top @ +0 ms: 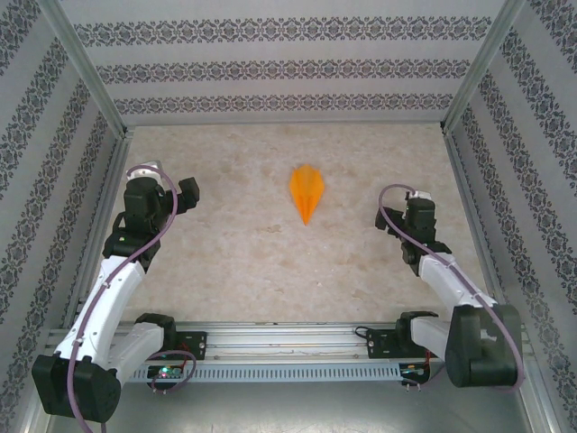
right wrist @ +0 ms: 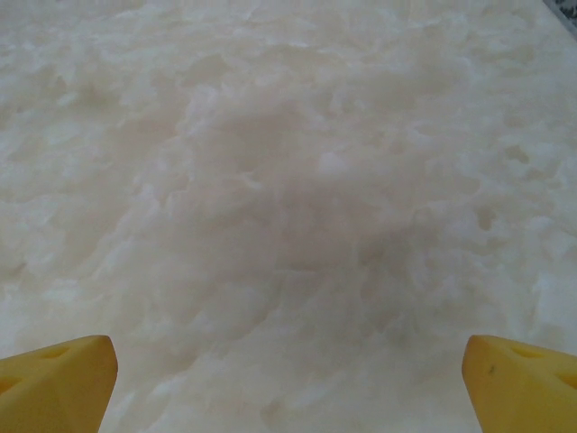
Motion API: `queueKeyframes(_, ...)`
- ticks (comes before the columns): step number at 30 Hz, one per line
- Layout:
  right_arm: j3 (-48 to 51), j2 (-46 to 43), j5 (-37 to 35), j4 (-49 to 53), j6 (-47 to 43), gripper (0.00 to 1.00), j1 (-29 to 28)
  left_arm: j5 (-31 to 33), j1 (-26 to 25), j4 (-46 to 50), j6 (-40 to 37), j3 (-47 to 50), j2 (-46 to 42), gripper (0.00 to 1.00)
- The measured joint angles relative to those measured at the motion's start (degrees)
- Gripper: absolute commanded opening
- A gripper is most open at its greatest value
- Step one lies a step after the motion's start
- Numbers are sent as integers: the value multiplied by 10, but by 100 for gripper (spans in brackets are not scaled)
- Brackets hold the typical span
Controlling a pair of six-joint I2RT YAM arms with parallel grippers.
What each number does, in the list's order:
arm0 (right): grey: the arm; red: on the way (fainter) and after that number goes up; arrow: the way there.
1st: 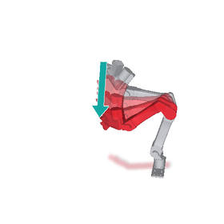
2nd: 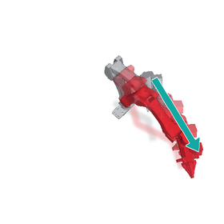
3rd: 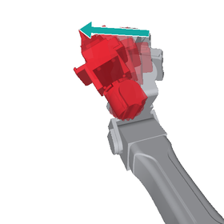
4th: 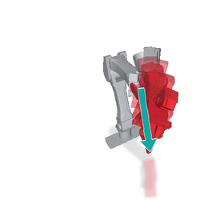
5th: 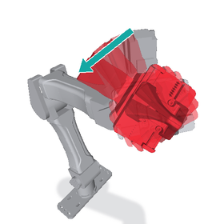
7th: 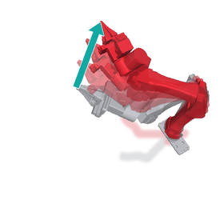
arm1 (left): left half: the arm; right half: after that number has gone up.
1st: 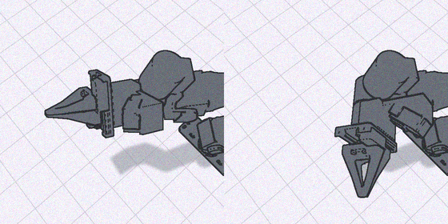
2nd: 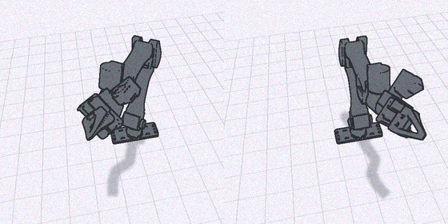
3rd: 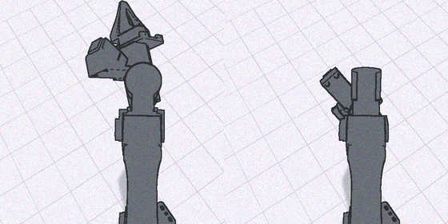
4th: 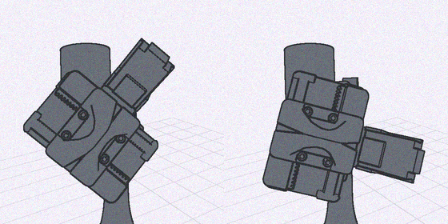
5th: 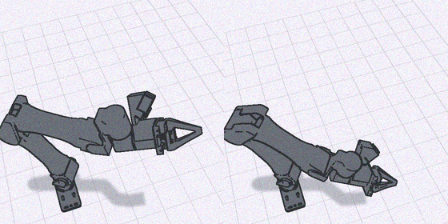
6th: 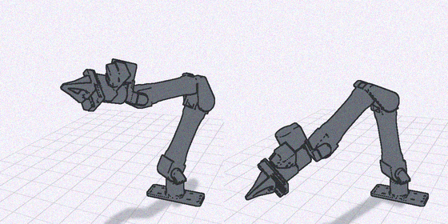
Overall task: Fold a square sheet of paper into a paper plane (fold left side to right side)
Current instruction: Reset both arms
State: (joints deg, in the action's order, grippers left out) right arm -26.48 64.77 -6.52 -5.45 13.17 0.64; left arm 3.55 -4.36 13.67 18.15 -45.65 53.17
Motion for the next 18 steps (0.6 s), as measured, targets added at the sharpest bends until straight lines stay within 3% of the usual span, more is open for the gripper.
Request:
queueKeyframes(12,30,97,37,-218,-5,98,8,2,0,0,0,0,15,100)
queueKeyframes(18,28,123,97,-257,-35,98,8,13,0,0,-4,0,16,100)
